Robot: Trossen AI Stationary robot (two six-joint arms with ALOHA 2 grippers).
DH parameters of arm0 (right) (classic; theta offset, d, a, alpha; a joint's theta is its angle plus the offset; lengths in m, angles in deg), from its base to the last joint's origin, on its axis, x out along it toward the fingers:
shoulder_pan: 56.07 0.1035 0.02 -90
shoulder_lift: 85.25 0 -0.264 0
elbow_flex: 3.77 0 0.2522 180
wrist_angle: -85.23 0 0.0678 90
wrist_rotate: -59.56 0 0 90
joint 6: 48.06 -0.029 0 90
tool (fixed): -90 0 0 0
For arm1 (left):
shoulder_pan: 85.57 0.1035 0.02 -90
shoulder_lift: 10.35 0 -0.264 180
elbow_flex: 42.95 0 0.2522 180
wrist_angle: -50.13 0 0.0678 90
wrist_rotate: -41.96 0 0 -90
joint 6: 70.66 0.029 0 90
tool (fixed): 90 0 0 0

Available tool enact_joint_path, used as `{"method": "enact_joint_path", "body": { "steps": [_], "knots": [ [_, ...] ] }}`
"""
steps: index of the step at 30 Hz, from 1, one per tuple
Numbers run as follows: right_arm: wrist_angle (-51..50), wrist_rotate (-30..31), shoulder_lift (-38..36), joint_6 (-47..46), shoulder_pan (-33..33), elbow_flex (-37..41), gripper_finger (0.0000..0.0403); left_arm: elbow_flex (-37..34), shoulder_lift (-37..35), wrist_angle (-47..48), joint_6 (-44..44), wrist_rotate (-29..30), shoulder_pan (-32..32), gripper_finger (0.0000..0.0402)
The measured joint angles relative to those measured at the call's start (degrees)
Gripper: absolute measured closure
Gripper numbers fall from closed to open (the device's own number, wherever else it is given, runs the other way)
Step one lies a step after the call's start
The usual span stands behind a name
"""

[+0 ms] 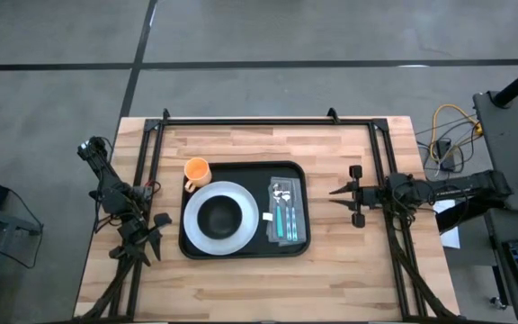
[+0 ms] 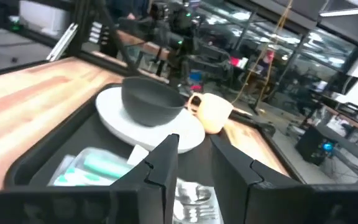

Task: Set up tray
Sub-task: Return to Home Position

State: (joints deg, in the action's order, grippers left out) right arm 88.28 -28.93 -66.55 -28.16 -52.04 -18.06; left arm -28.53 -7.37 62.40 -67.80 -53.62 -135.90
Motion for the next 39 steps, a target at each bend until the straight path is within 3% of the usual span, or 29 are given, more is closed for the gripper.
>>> {"method": "enact_joint_path", "body": {
  "steps": [11,39],
  "knots": [
    [-16.74,-1.56,-11.93,3.2,-0.07,-0.09,0.0324,-0.01,0.0,0.0,0.0,-0.01,-0.02,0.0281],
    [-16.6,-1.36,-12.57,3.7,-0.07,-0.11,0.0331,-0.01,0.0,0.01,0.01,0.0,-0.01,0.0281]
  ]
}}
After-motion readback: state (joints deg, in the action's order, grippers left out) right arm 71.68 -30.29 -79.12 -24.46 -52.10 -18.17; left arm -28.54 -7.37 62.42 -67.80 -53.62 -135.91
